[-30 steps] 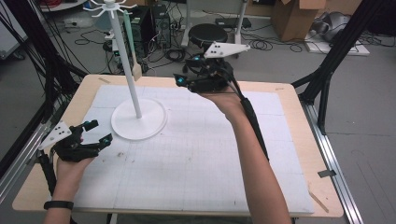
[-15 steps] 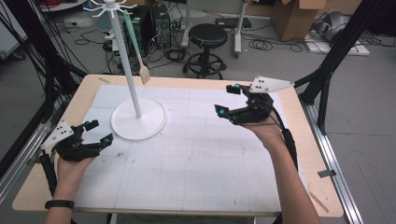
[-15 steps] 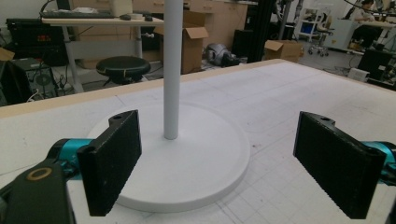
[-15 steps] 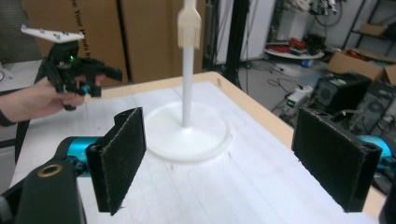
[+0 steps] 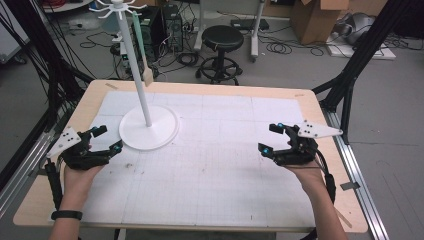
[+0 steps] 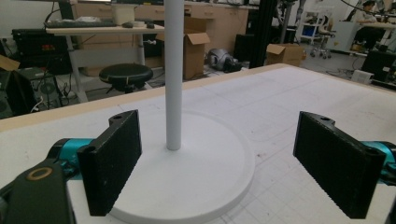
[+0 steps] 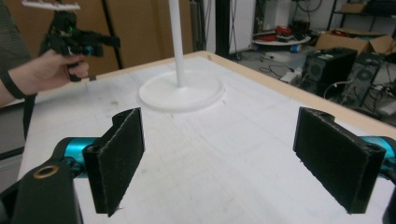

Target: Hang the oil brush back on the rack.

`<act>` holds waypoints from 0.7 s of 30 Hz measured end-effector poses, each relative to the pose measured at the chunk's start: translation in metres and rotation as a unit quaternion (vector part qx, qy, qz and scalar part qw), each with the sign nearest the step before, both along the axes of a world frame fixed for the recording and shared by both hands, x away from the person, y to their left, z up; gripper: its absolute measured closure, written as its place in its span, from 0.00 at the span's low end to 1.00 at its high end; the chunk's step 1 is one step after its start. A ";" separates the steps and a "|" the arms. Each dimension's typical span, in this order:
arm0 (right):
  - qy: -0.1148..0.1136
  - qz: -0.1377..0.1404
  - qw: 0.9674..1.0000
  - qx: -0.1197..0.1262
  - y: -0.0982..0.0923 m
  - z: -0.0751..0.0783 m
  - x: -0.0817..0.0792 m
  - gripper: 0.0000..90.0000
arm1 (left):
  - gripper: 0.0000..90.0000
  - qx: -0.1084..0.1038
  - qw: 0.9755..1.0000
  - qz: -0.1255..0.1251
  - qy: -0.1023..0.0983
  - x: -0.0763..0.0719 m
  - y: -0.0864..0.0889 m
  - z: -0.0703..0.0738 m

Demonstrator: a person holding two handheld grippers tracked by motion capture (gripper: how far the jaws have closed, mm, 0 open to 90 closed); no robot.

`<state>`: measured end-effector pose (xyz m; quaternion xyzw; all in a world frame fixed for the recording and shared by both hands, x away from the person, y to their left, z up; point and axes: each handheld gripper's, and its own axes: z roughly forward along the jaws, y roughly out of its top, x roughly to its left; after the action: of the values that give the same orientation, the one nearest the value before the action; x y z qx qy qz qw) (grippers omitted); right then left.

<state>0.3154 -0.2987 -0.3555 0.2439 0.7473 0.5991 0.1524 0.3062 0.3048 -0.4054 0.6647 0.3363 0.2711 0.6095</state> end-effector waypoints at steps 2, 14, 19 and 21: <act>0.002 -0.013 1.000 0.002 -0.008 -0.011 -0.004 0.18 | 0.18 0.000 1.000 0.001 -0.003 0.000 0.000 0.001; 0.013 -0.072 0.997 -0.004 -0.048 -0.048 -0.015 0.17 | 0.18 0.014 1.000 -0.002 0.006 0.001 -0.001 -0.001; 0.021 -0.089 0.996 -0.002 -0.058 -0.054 -0.015 0.17 | 0.18 0.015 1.000 -0.001 0.009 0.001 0.000 -0.002; 0.026 -0.094 0.995 -0.004 -0.061 -0.055 -0.014 0.17 | 0.17 0.016 1.000 0.000 0.010 0.001 0.000 -0.002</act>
<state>0.3012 -0.3599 -0.4108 0.3278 0.7272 0.5725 0.1896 0.3073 0.3047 -0.4072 0.6774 0.3380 0.2695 0.5951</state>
